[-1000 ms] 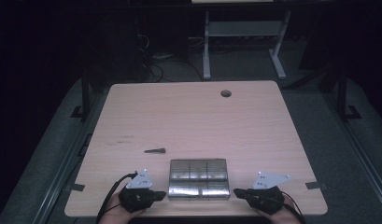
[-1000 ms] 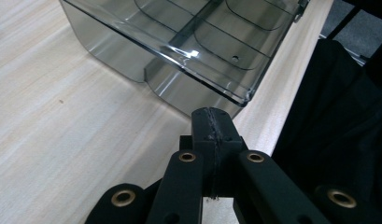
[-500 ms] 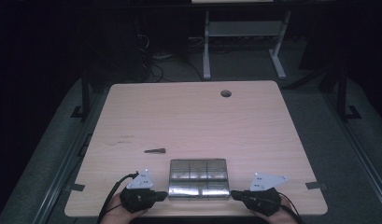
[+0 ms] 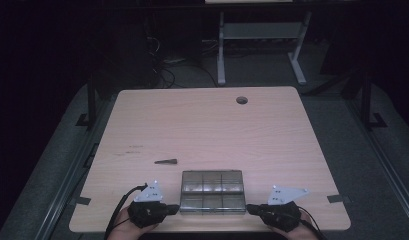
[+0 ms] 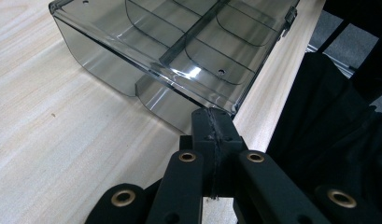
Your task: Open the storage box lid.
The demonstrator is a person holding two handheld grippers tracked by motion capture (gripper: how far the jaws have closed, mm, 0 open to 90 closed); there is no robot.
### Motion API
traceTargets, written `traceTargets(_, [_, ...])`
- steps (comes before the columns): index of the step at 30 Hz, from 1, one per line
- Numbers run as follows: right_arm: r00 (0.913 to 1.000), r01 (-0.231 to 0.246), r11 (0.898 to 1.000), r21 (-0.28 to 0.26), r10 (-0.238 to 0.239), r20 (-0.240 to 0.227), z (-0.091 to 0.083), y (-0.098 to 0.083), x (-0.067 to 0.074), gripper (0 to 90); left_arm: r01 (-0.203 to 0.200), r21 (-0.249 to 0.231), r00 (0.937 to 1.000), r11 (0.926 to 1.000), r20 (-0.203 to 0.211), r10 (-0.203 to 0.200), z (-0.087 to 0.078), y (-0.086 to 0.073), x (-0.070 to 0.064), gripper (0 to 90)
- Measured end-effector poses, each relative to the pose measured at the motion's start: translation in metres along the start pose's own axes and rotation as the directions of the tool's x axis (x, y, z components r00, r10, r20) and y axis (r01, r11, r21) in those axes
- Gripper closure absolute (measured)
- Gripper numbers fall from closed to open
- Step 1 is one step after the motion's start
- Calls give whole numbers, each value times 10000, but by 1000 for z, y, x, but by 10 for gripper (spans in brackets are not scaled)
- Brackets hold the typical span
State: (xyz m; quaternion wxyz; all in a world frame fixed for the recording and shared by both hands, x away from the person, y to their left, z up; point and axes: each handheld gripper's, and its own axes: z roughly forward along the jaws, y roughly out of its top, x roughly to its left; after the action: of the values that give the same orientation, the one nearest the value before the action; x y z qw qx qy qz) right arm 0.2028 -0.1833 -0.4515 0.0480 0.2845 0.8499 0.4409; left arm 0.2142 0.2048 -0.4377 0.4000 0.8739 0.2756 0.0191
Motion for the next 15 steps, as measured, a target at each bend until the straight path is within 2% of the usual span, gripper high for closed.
traceTargets(15, [9999,-97,9996,-277,94,-106,-2,3,2,899,-28,-247,10000,9997,93,31,-1,2,-2,899])
